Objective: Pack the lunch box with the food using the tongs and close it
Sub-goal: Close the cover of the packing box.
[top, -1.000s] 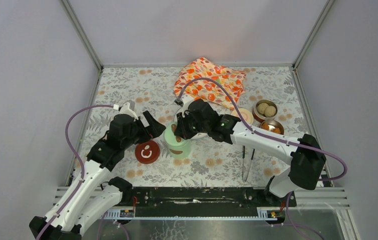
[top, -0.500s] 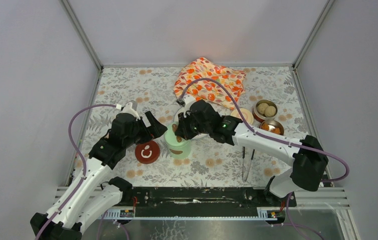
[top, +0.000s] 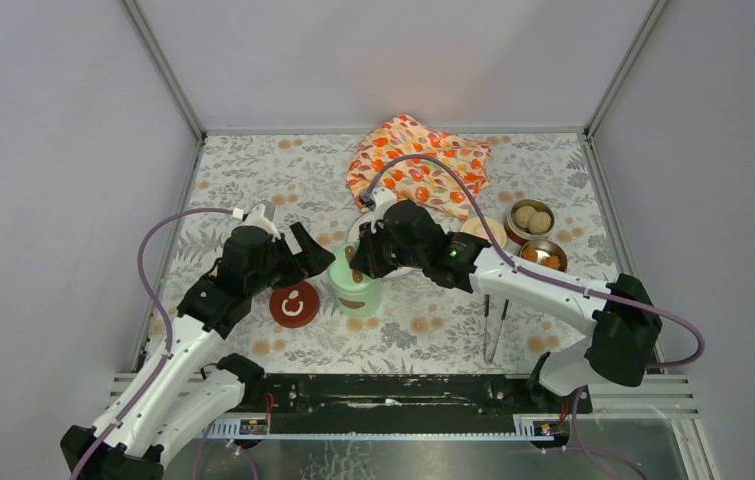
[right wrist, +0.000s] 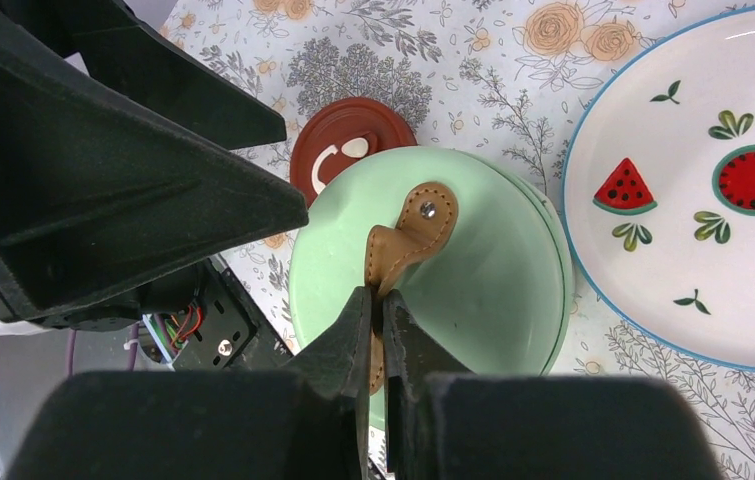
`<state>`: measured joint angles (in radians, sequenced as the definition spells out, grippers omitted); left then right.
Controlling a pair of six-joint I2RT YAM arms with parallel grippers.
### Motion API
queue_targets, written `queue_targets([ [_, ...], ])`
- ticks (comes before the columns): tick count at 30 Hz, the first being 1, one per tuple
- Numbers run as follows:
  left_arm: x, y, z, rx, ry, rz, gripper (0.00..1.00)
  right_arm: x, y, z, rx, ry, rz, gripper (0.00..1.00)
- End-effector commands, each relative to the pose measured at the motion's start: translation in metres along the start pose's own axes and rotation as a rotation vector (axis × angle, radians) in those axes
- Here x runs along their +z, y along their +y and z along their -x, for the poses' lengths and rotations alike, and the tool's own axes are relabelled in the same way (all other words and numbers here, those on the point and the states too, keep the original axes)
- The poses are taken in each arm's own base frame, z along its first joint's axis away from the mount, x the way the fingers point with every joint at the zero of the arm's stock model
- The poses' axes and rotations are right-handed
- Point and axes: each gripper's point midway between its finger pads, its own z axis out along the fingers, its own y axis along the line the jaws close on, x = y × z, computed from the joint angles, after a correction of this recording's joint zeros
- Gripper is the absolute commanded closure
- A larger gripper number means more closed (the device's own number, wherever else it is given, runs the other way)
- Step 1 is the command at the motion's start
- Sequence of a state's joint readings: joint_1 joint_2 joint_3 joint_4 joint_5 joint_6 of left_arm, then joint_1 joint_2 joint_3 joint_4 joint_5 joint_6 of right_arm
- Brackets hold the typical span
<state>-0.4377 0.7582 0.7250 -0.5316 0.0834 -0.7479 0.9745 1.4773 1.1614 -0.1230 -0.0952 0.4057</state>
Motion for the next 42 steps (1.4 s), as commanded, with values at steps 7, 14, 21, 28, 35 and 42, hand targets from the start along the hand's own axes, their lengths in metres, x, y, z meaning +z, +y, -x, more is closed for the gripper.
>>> queue_targets([
  [7,0.004,-0.007,0.003,0.018,-0.007,-0.037,0.04,0.013,-0.007,-0.003,0.047,0.013,-0.028,0.96],
  [14,0.010,-0.008,-0.002,0.014,0.017,-0.045,0.07,0.014,-0.014,-0.006,0.084,0.021,-0.030,0.94],
  [21,0.007,-0.011,0.002,0.014,0.004,-0.055,0.07,0.001,-0.001,0.010,0.101,-0.026,0.025,0.95],
  [28,0.004,-0.014,0.004,0.016,-0.006,-0.066,0.07,-0.004,-0.001,0.017,0.160,-0.032,0.038,0.95],
  [35,0.003,-0.016,0.004,0.016,-0.004,-0.073,0.07,-0.008,0.010,0.023,0.183,-0.033,0.090,0.95],
  [42,0.002,-0.016,0.005,0.018,-0.006,-0.074,0.07,-0.013,0.019,0.028,0.183,-0.035,0.128,0.95],
])
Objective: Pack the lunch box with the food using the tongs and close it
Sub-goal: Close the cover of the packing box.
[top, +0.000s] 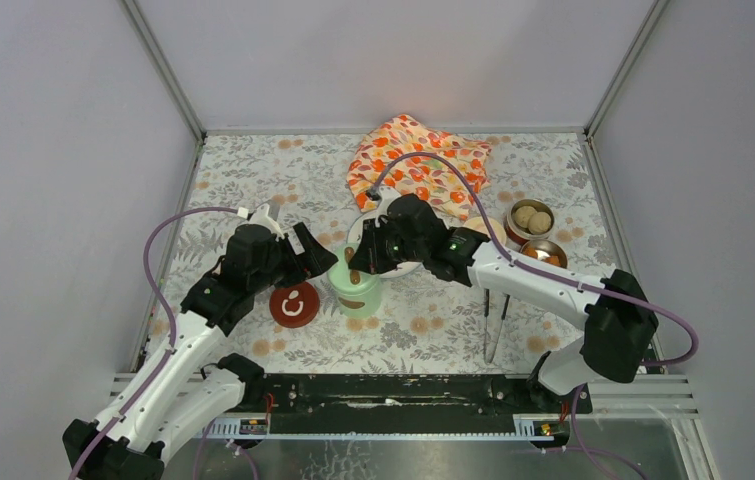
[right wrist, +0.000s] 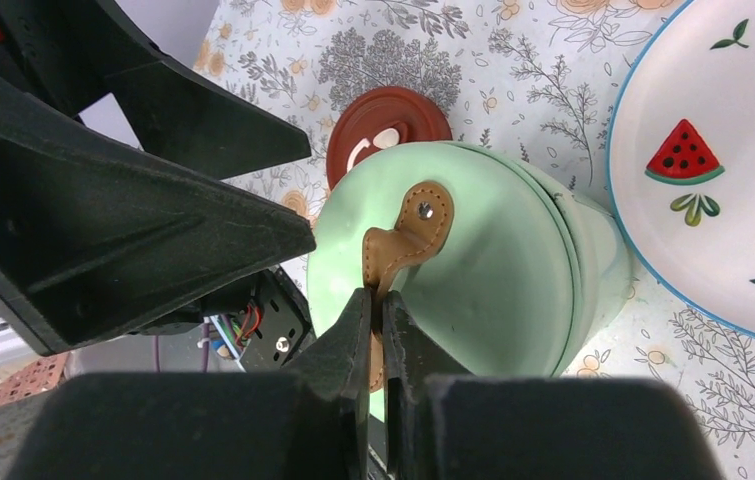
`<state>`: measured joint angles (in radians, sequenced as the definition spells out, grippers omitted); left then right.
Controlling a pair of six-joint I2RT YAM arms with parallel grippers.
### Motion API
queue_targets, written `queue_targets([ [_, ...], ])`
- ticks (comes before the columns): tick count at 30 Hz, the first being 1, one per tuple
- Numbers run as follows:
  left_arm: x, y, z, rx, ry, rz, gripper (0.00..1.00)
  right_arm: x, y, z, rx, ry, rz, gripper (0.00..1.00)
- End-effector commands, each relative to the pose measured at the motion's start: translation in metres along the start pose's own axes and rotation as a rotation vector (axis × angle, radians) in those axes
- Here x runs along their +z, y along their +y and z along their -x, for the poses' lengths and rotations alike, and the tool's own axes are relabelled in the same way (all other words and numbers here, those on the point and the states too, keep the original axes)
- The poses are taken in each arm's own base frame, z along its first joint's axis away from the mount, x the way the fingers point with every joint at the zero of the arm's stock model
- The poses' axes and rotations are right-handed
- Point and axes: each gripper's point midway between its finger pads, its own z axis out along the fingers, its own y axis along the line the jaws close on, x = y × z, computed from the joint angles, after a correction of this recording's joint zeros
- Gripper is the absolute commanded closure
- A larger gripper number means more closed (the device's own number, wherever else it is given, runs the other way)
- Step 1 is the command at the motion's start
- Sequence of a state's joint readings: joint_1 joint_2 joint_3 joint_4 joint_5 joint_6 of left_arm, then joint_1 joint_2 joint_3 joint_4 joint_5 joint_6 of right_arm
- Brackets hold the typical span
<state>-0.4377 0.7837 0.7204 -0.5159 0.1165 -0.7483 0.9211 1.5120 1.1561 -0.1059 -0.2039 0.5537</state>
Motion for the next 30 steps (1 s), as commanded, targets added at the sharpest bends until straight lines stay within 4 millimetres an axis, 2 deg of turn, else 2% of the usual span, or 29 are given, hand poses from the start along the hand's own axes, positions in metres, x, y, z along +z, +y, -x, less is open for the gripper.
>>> queue_targets([
  [1,-0.003,-0.014,0.010,0.021,-0.040,-0.060,0.07,-0.022,0.028,0.027,0.003,-0.080,0.093,0.95],
  [5,-0.005,-0.017,0.013,0.022,-0.048,-0.067,0.07,-0.025,0.030,0.031,0.015,-0.097,0.095,0.95],
  [8,-0.006,-0.018,0.014,0.025,-0.050,-0.071,0.07,-0.024,0.025,0.032,0.025,-0.100,0.067,0.95],
  [19,-0.002,-0.015,0.011,0.025,-0.033,-0.061,0.07,-0.010,0.006,0.022,0.078,-0.051,0.024,0.96],
  [30,0.001,-0.014,0.010,0.023,-0.029,-0.057,0.07,-0.001,0.005,0.013,0.076,-0.002,0.038,0.96],
])
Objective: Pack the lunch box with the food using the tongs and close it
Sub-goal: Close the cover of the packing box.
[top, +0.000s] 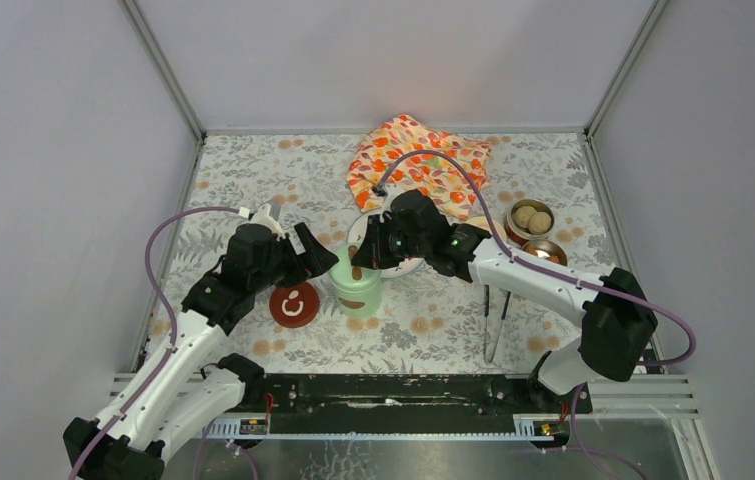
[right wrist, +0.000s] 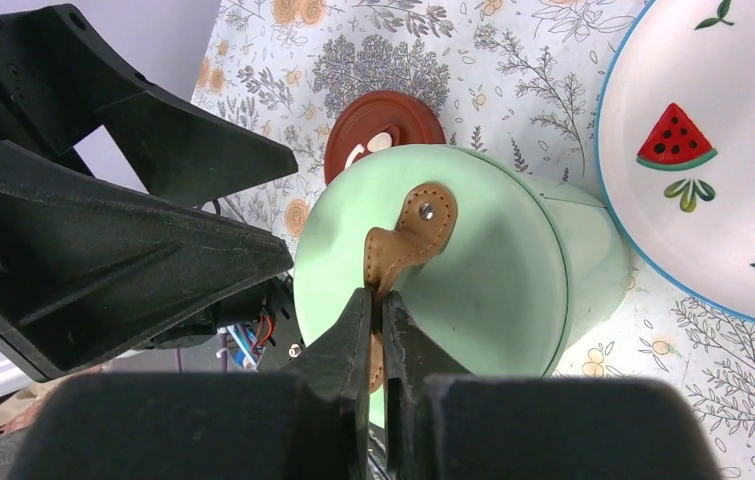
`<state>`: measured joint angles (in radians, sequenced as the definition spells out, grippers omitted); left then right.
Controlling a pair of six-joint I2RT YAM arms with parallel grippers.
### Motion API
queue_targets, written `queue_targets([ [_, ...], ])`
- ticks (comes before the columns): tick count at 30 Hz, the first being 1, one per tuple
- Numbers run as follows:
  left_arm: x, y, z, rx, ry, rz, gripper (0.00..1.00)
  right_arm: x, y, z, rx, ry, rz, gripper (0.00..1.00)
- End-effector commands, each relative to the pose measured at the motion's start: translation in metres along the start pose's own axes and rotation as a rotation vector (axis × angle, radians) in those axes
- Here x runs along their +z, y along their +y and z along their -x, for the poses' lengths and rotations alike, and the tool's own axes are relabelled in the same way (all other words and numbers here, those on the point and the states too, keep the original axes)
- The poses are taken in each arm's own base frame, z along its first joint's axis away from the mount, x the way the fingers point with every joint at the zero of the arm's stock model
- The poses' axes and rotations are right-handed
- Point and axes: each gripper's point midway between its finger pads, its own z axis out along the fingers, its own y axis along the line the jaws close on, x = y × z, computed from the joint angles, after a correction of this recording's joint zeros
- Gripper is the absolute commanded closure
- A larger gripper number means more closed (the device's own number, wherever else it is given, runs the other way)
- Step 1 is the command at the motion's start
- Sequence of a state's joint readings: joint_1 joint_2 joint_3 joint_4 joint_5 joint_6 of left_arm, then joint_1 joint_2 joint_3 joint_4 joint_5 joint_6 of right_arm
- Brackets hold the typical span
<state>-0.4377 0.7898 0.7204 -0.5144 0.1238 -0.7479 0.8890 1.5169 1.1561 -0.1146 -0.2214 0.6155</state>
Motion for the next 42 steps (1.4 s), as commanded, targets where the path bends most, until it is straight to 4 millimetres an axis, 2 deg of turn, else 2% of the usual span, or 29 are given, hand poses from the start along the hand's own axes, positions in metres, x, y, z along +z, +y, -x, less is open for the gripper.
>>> queue_targets([
  [1,0.000,-0.014,0.011,0.023,-0.035,-0.053,0.07,-0.001,0.014,0.007,-0.008,0.001,0.053,0.96],
  [12,0.005,-0.012,0.007,0.018,-0.019,-0.053,0.11,0.000,0.016,0.002,-0.068,0.013,0.018,0.96],
  [26,0.011,-0.006,-0.003,0.006,0.007,-0.051,0.16,0.008,0.007,-0.007,-0.088,0.032,-0.035,0.95],
  [30,0.013,-0.005,-0.005,0.005,0.019,-0.049,0.17,0.006,0.010,-0.005,-0.095,0.020,-0.024,0.85],
  [38,0.013,-0.007,-0.005,0.006,0.023,-0.050,0.17,-0.018,0.026,0.015,-0.168,-0.059,0.013,0.60],
  [42,0.016,-0.007,-0.007,0.006,0.035,-0.045,0.16,-0.026,0.025,0.020,-0.209,-0.089,0.002,0.57],
])
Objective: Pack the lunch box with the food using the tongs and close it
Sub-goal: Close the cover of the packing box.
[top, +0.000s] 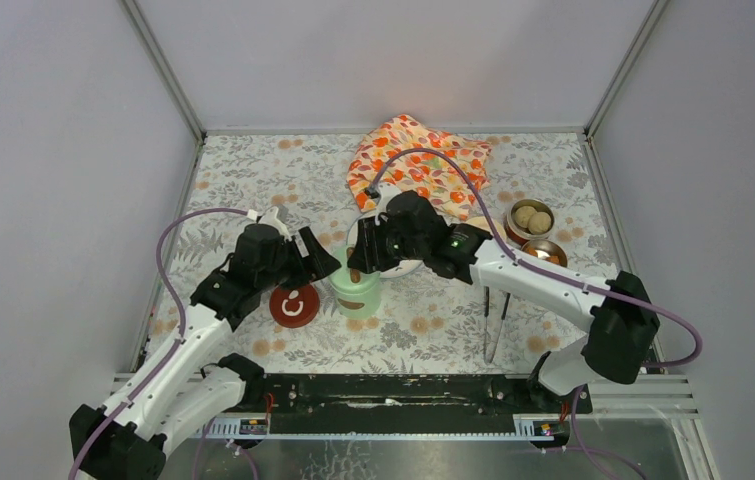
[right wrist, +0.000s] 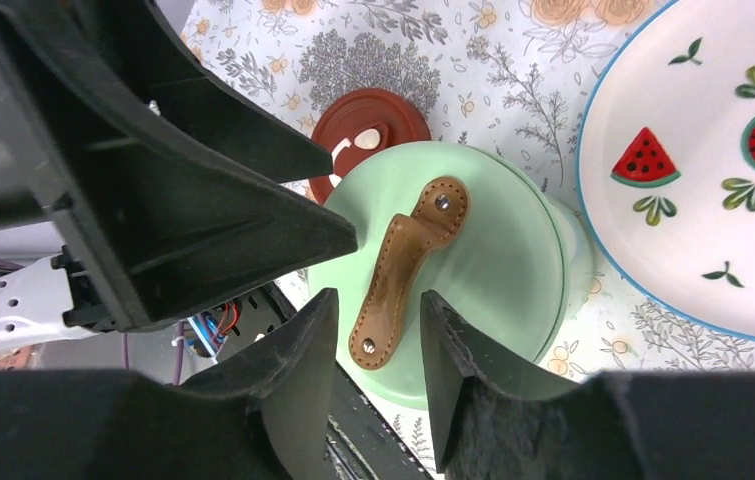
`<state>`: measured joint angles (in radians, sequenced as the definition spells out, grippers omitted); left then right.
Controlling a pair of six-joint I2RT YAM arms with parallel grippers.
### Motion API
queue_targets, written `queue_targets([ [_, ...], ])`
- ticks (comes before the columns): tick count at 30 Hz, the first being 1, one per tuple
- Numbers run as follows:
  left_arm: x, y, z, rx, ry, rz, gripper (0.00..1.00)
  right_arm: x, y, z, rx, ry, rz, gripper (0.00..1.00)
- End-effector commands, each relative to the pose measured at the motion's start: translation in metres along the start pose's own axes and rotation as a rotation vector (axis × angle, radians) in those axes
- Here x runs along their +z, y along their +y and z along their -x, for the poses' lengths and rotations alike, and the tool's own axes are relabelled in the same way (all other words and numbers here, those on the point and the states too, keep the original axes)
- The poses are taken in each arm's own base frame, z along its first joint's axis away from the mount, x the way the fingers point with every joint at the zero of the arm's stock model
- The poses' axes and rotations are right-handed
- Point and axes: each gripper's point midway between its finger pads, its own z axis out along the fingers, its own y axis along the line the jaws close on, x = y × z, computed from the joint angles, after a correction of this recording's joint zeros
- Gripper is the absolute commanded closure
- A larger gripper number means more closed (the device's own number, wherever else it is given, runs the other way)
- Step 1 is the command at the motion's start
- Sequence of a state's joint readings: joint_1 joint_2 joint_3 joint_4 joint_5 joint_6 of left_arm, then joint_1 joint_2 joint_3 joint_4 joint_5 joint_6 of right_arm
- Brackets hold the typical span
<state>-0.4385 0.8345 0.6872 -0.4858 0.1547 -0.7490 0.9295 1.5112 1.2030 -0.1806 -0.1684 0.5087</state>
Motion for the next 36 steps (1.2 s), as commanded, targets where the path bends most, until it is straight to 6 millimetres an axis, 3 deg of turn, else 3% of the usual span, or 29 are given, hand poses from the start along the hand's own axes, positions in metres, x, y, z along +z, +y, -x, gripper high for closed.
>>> queue_targets([
  [1,0.003,-0.014,0.007,0.015,-0.019,-0.053,0.16,-0.022,0.013,0.023,-0.090,-0.098,0.019,0.57],
  [5,0.006,-0.013,0.004,0.015,-0.006,-0.045,0.17,-0.020,0.008,0.015,-0.114,-0.070,0.011,0.57],
  [16,0.013,0.004,-0.015,-0.020,0.028,0.000,0.18,-0.001,-0.017,-0.036,-0.172,0.072,-0.036,0.57],
  [22,0.016,0.016,-0.029,-0.055,0.045,0.024,0.28,0.005,-0.034,-0.059,-0.258,0.138,-0.146,0.57],
  [28,0.020,0.031,-0.041,-0.095,0.060,0.070,0.34,0.006,-0.033,-0.062,-0.312,0.162,-0.187,0.57],
  [36,0.025,0.038,-0.055,-0.109,0.097,0.102,0.36,0.010,-0.045,-0.083,-0.414,0.279,-0.312,0.57],
])
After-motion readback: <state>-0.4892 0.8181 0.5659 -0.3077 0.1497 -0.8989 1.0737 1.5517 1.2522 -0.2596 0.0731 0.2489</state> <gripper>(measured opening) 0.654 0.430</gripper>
